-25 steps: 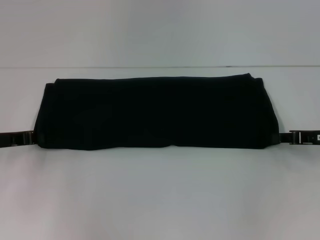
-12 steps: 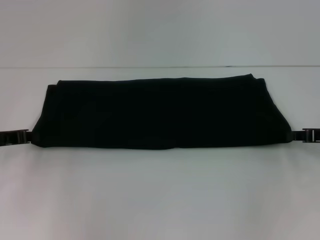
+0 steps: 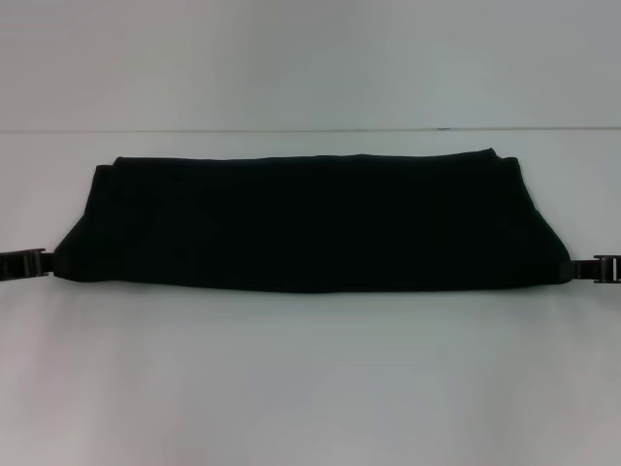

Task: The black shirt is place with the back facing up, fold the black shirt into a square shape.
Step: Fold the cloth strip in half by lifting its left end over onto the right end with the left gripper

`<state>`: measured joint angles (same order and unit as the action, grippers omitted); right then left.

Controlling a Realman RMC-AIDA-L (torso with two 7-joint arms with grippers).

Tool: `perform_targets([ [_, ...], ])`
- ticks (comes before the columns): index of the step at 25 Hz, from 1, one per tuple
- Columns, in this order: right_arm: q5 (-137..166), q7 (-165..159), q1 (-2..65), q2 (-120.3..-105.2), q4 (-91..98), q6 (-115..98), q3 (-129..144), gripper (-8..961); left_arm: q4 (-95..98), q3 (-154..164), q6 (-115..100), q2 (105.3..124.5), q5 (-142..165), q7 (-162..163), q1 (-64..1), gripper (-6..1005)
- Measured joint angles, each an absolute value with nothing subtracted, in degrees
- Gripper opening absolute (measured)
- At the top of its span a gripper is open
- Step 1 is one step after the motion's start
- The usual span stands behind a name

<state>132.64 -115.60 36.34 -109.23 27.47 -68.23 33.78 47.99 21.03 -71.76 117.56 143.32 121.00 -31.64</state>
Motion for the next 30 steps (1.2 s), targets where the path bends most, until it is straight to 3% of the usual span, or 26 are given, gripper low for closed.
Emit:
perform_targets([
  [8,132.6,-115.8,35.4,-110.39,33.1,-73.2,32.0,117,50.4,17.3,-79.2,117.20,142.5,121.4,-31.8,150],
  [13,132.2,-115.5,34.3,-110.28,38.7,-80.4,26.2,183,53.0,13.4,-81.1,116.84,142.2,122.6,-31.2,167],
  [22,127.1,-109.9,35.6,-109.60,39.6,-89.8,25.2,389,58.8,12.4,-100.2,116.86,142.7,124.9,-30.1,353],
  [24,127.3,-110.0,36.6,-109.56,39.4,-89.6,27.1,488,56.4,13.2,-101.6,116.54,143.8,126.9,-31.0,394],
  [27,127.3,-110.2,38.2,-109.29,39.4,-89.2,31.2,636,51.6,14.3,-100.2,115.79,147.7,132.0,-33.3,604],
  [30,127.4,-110.3,39.8,-109.10,39.3,-88.1,34.1,761,48.5,14.6,-98.2,115.13,149.2,137.1,-34.9,740],
])
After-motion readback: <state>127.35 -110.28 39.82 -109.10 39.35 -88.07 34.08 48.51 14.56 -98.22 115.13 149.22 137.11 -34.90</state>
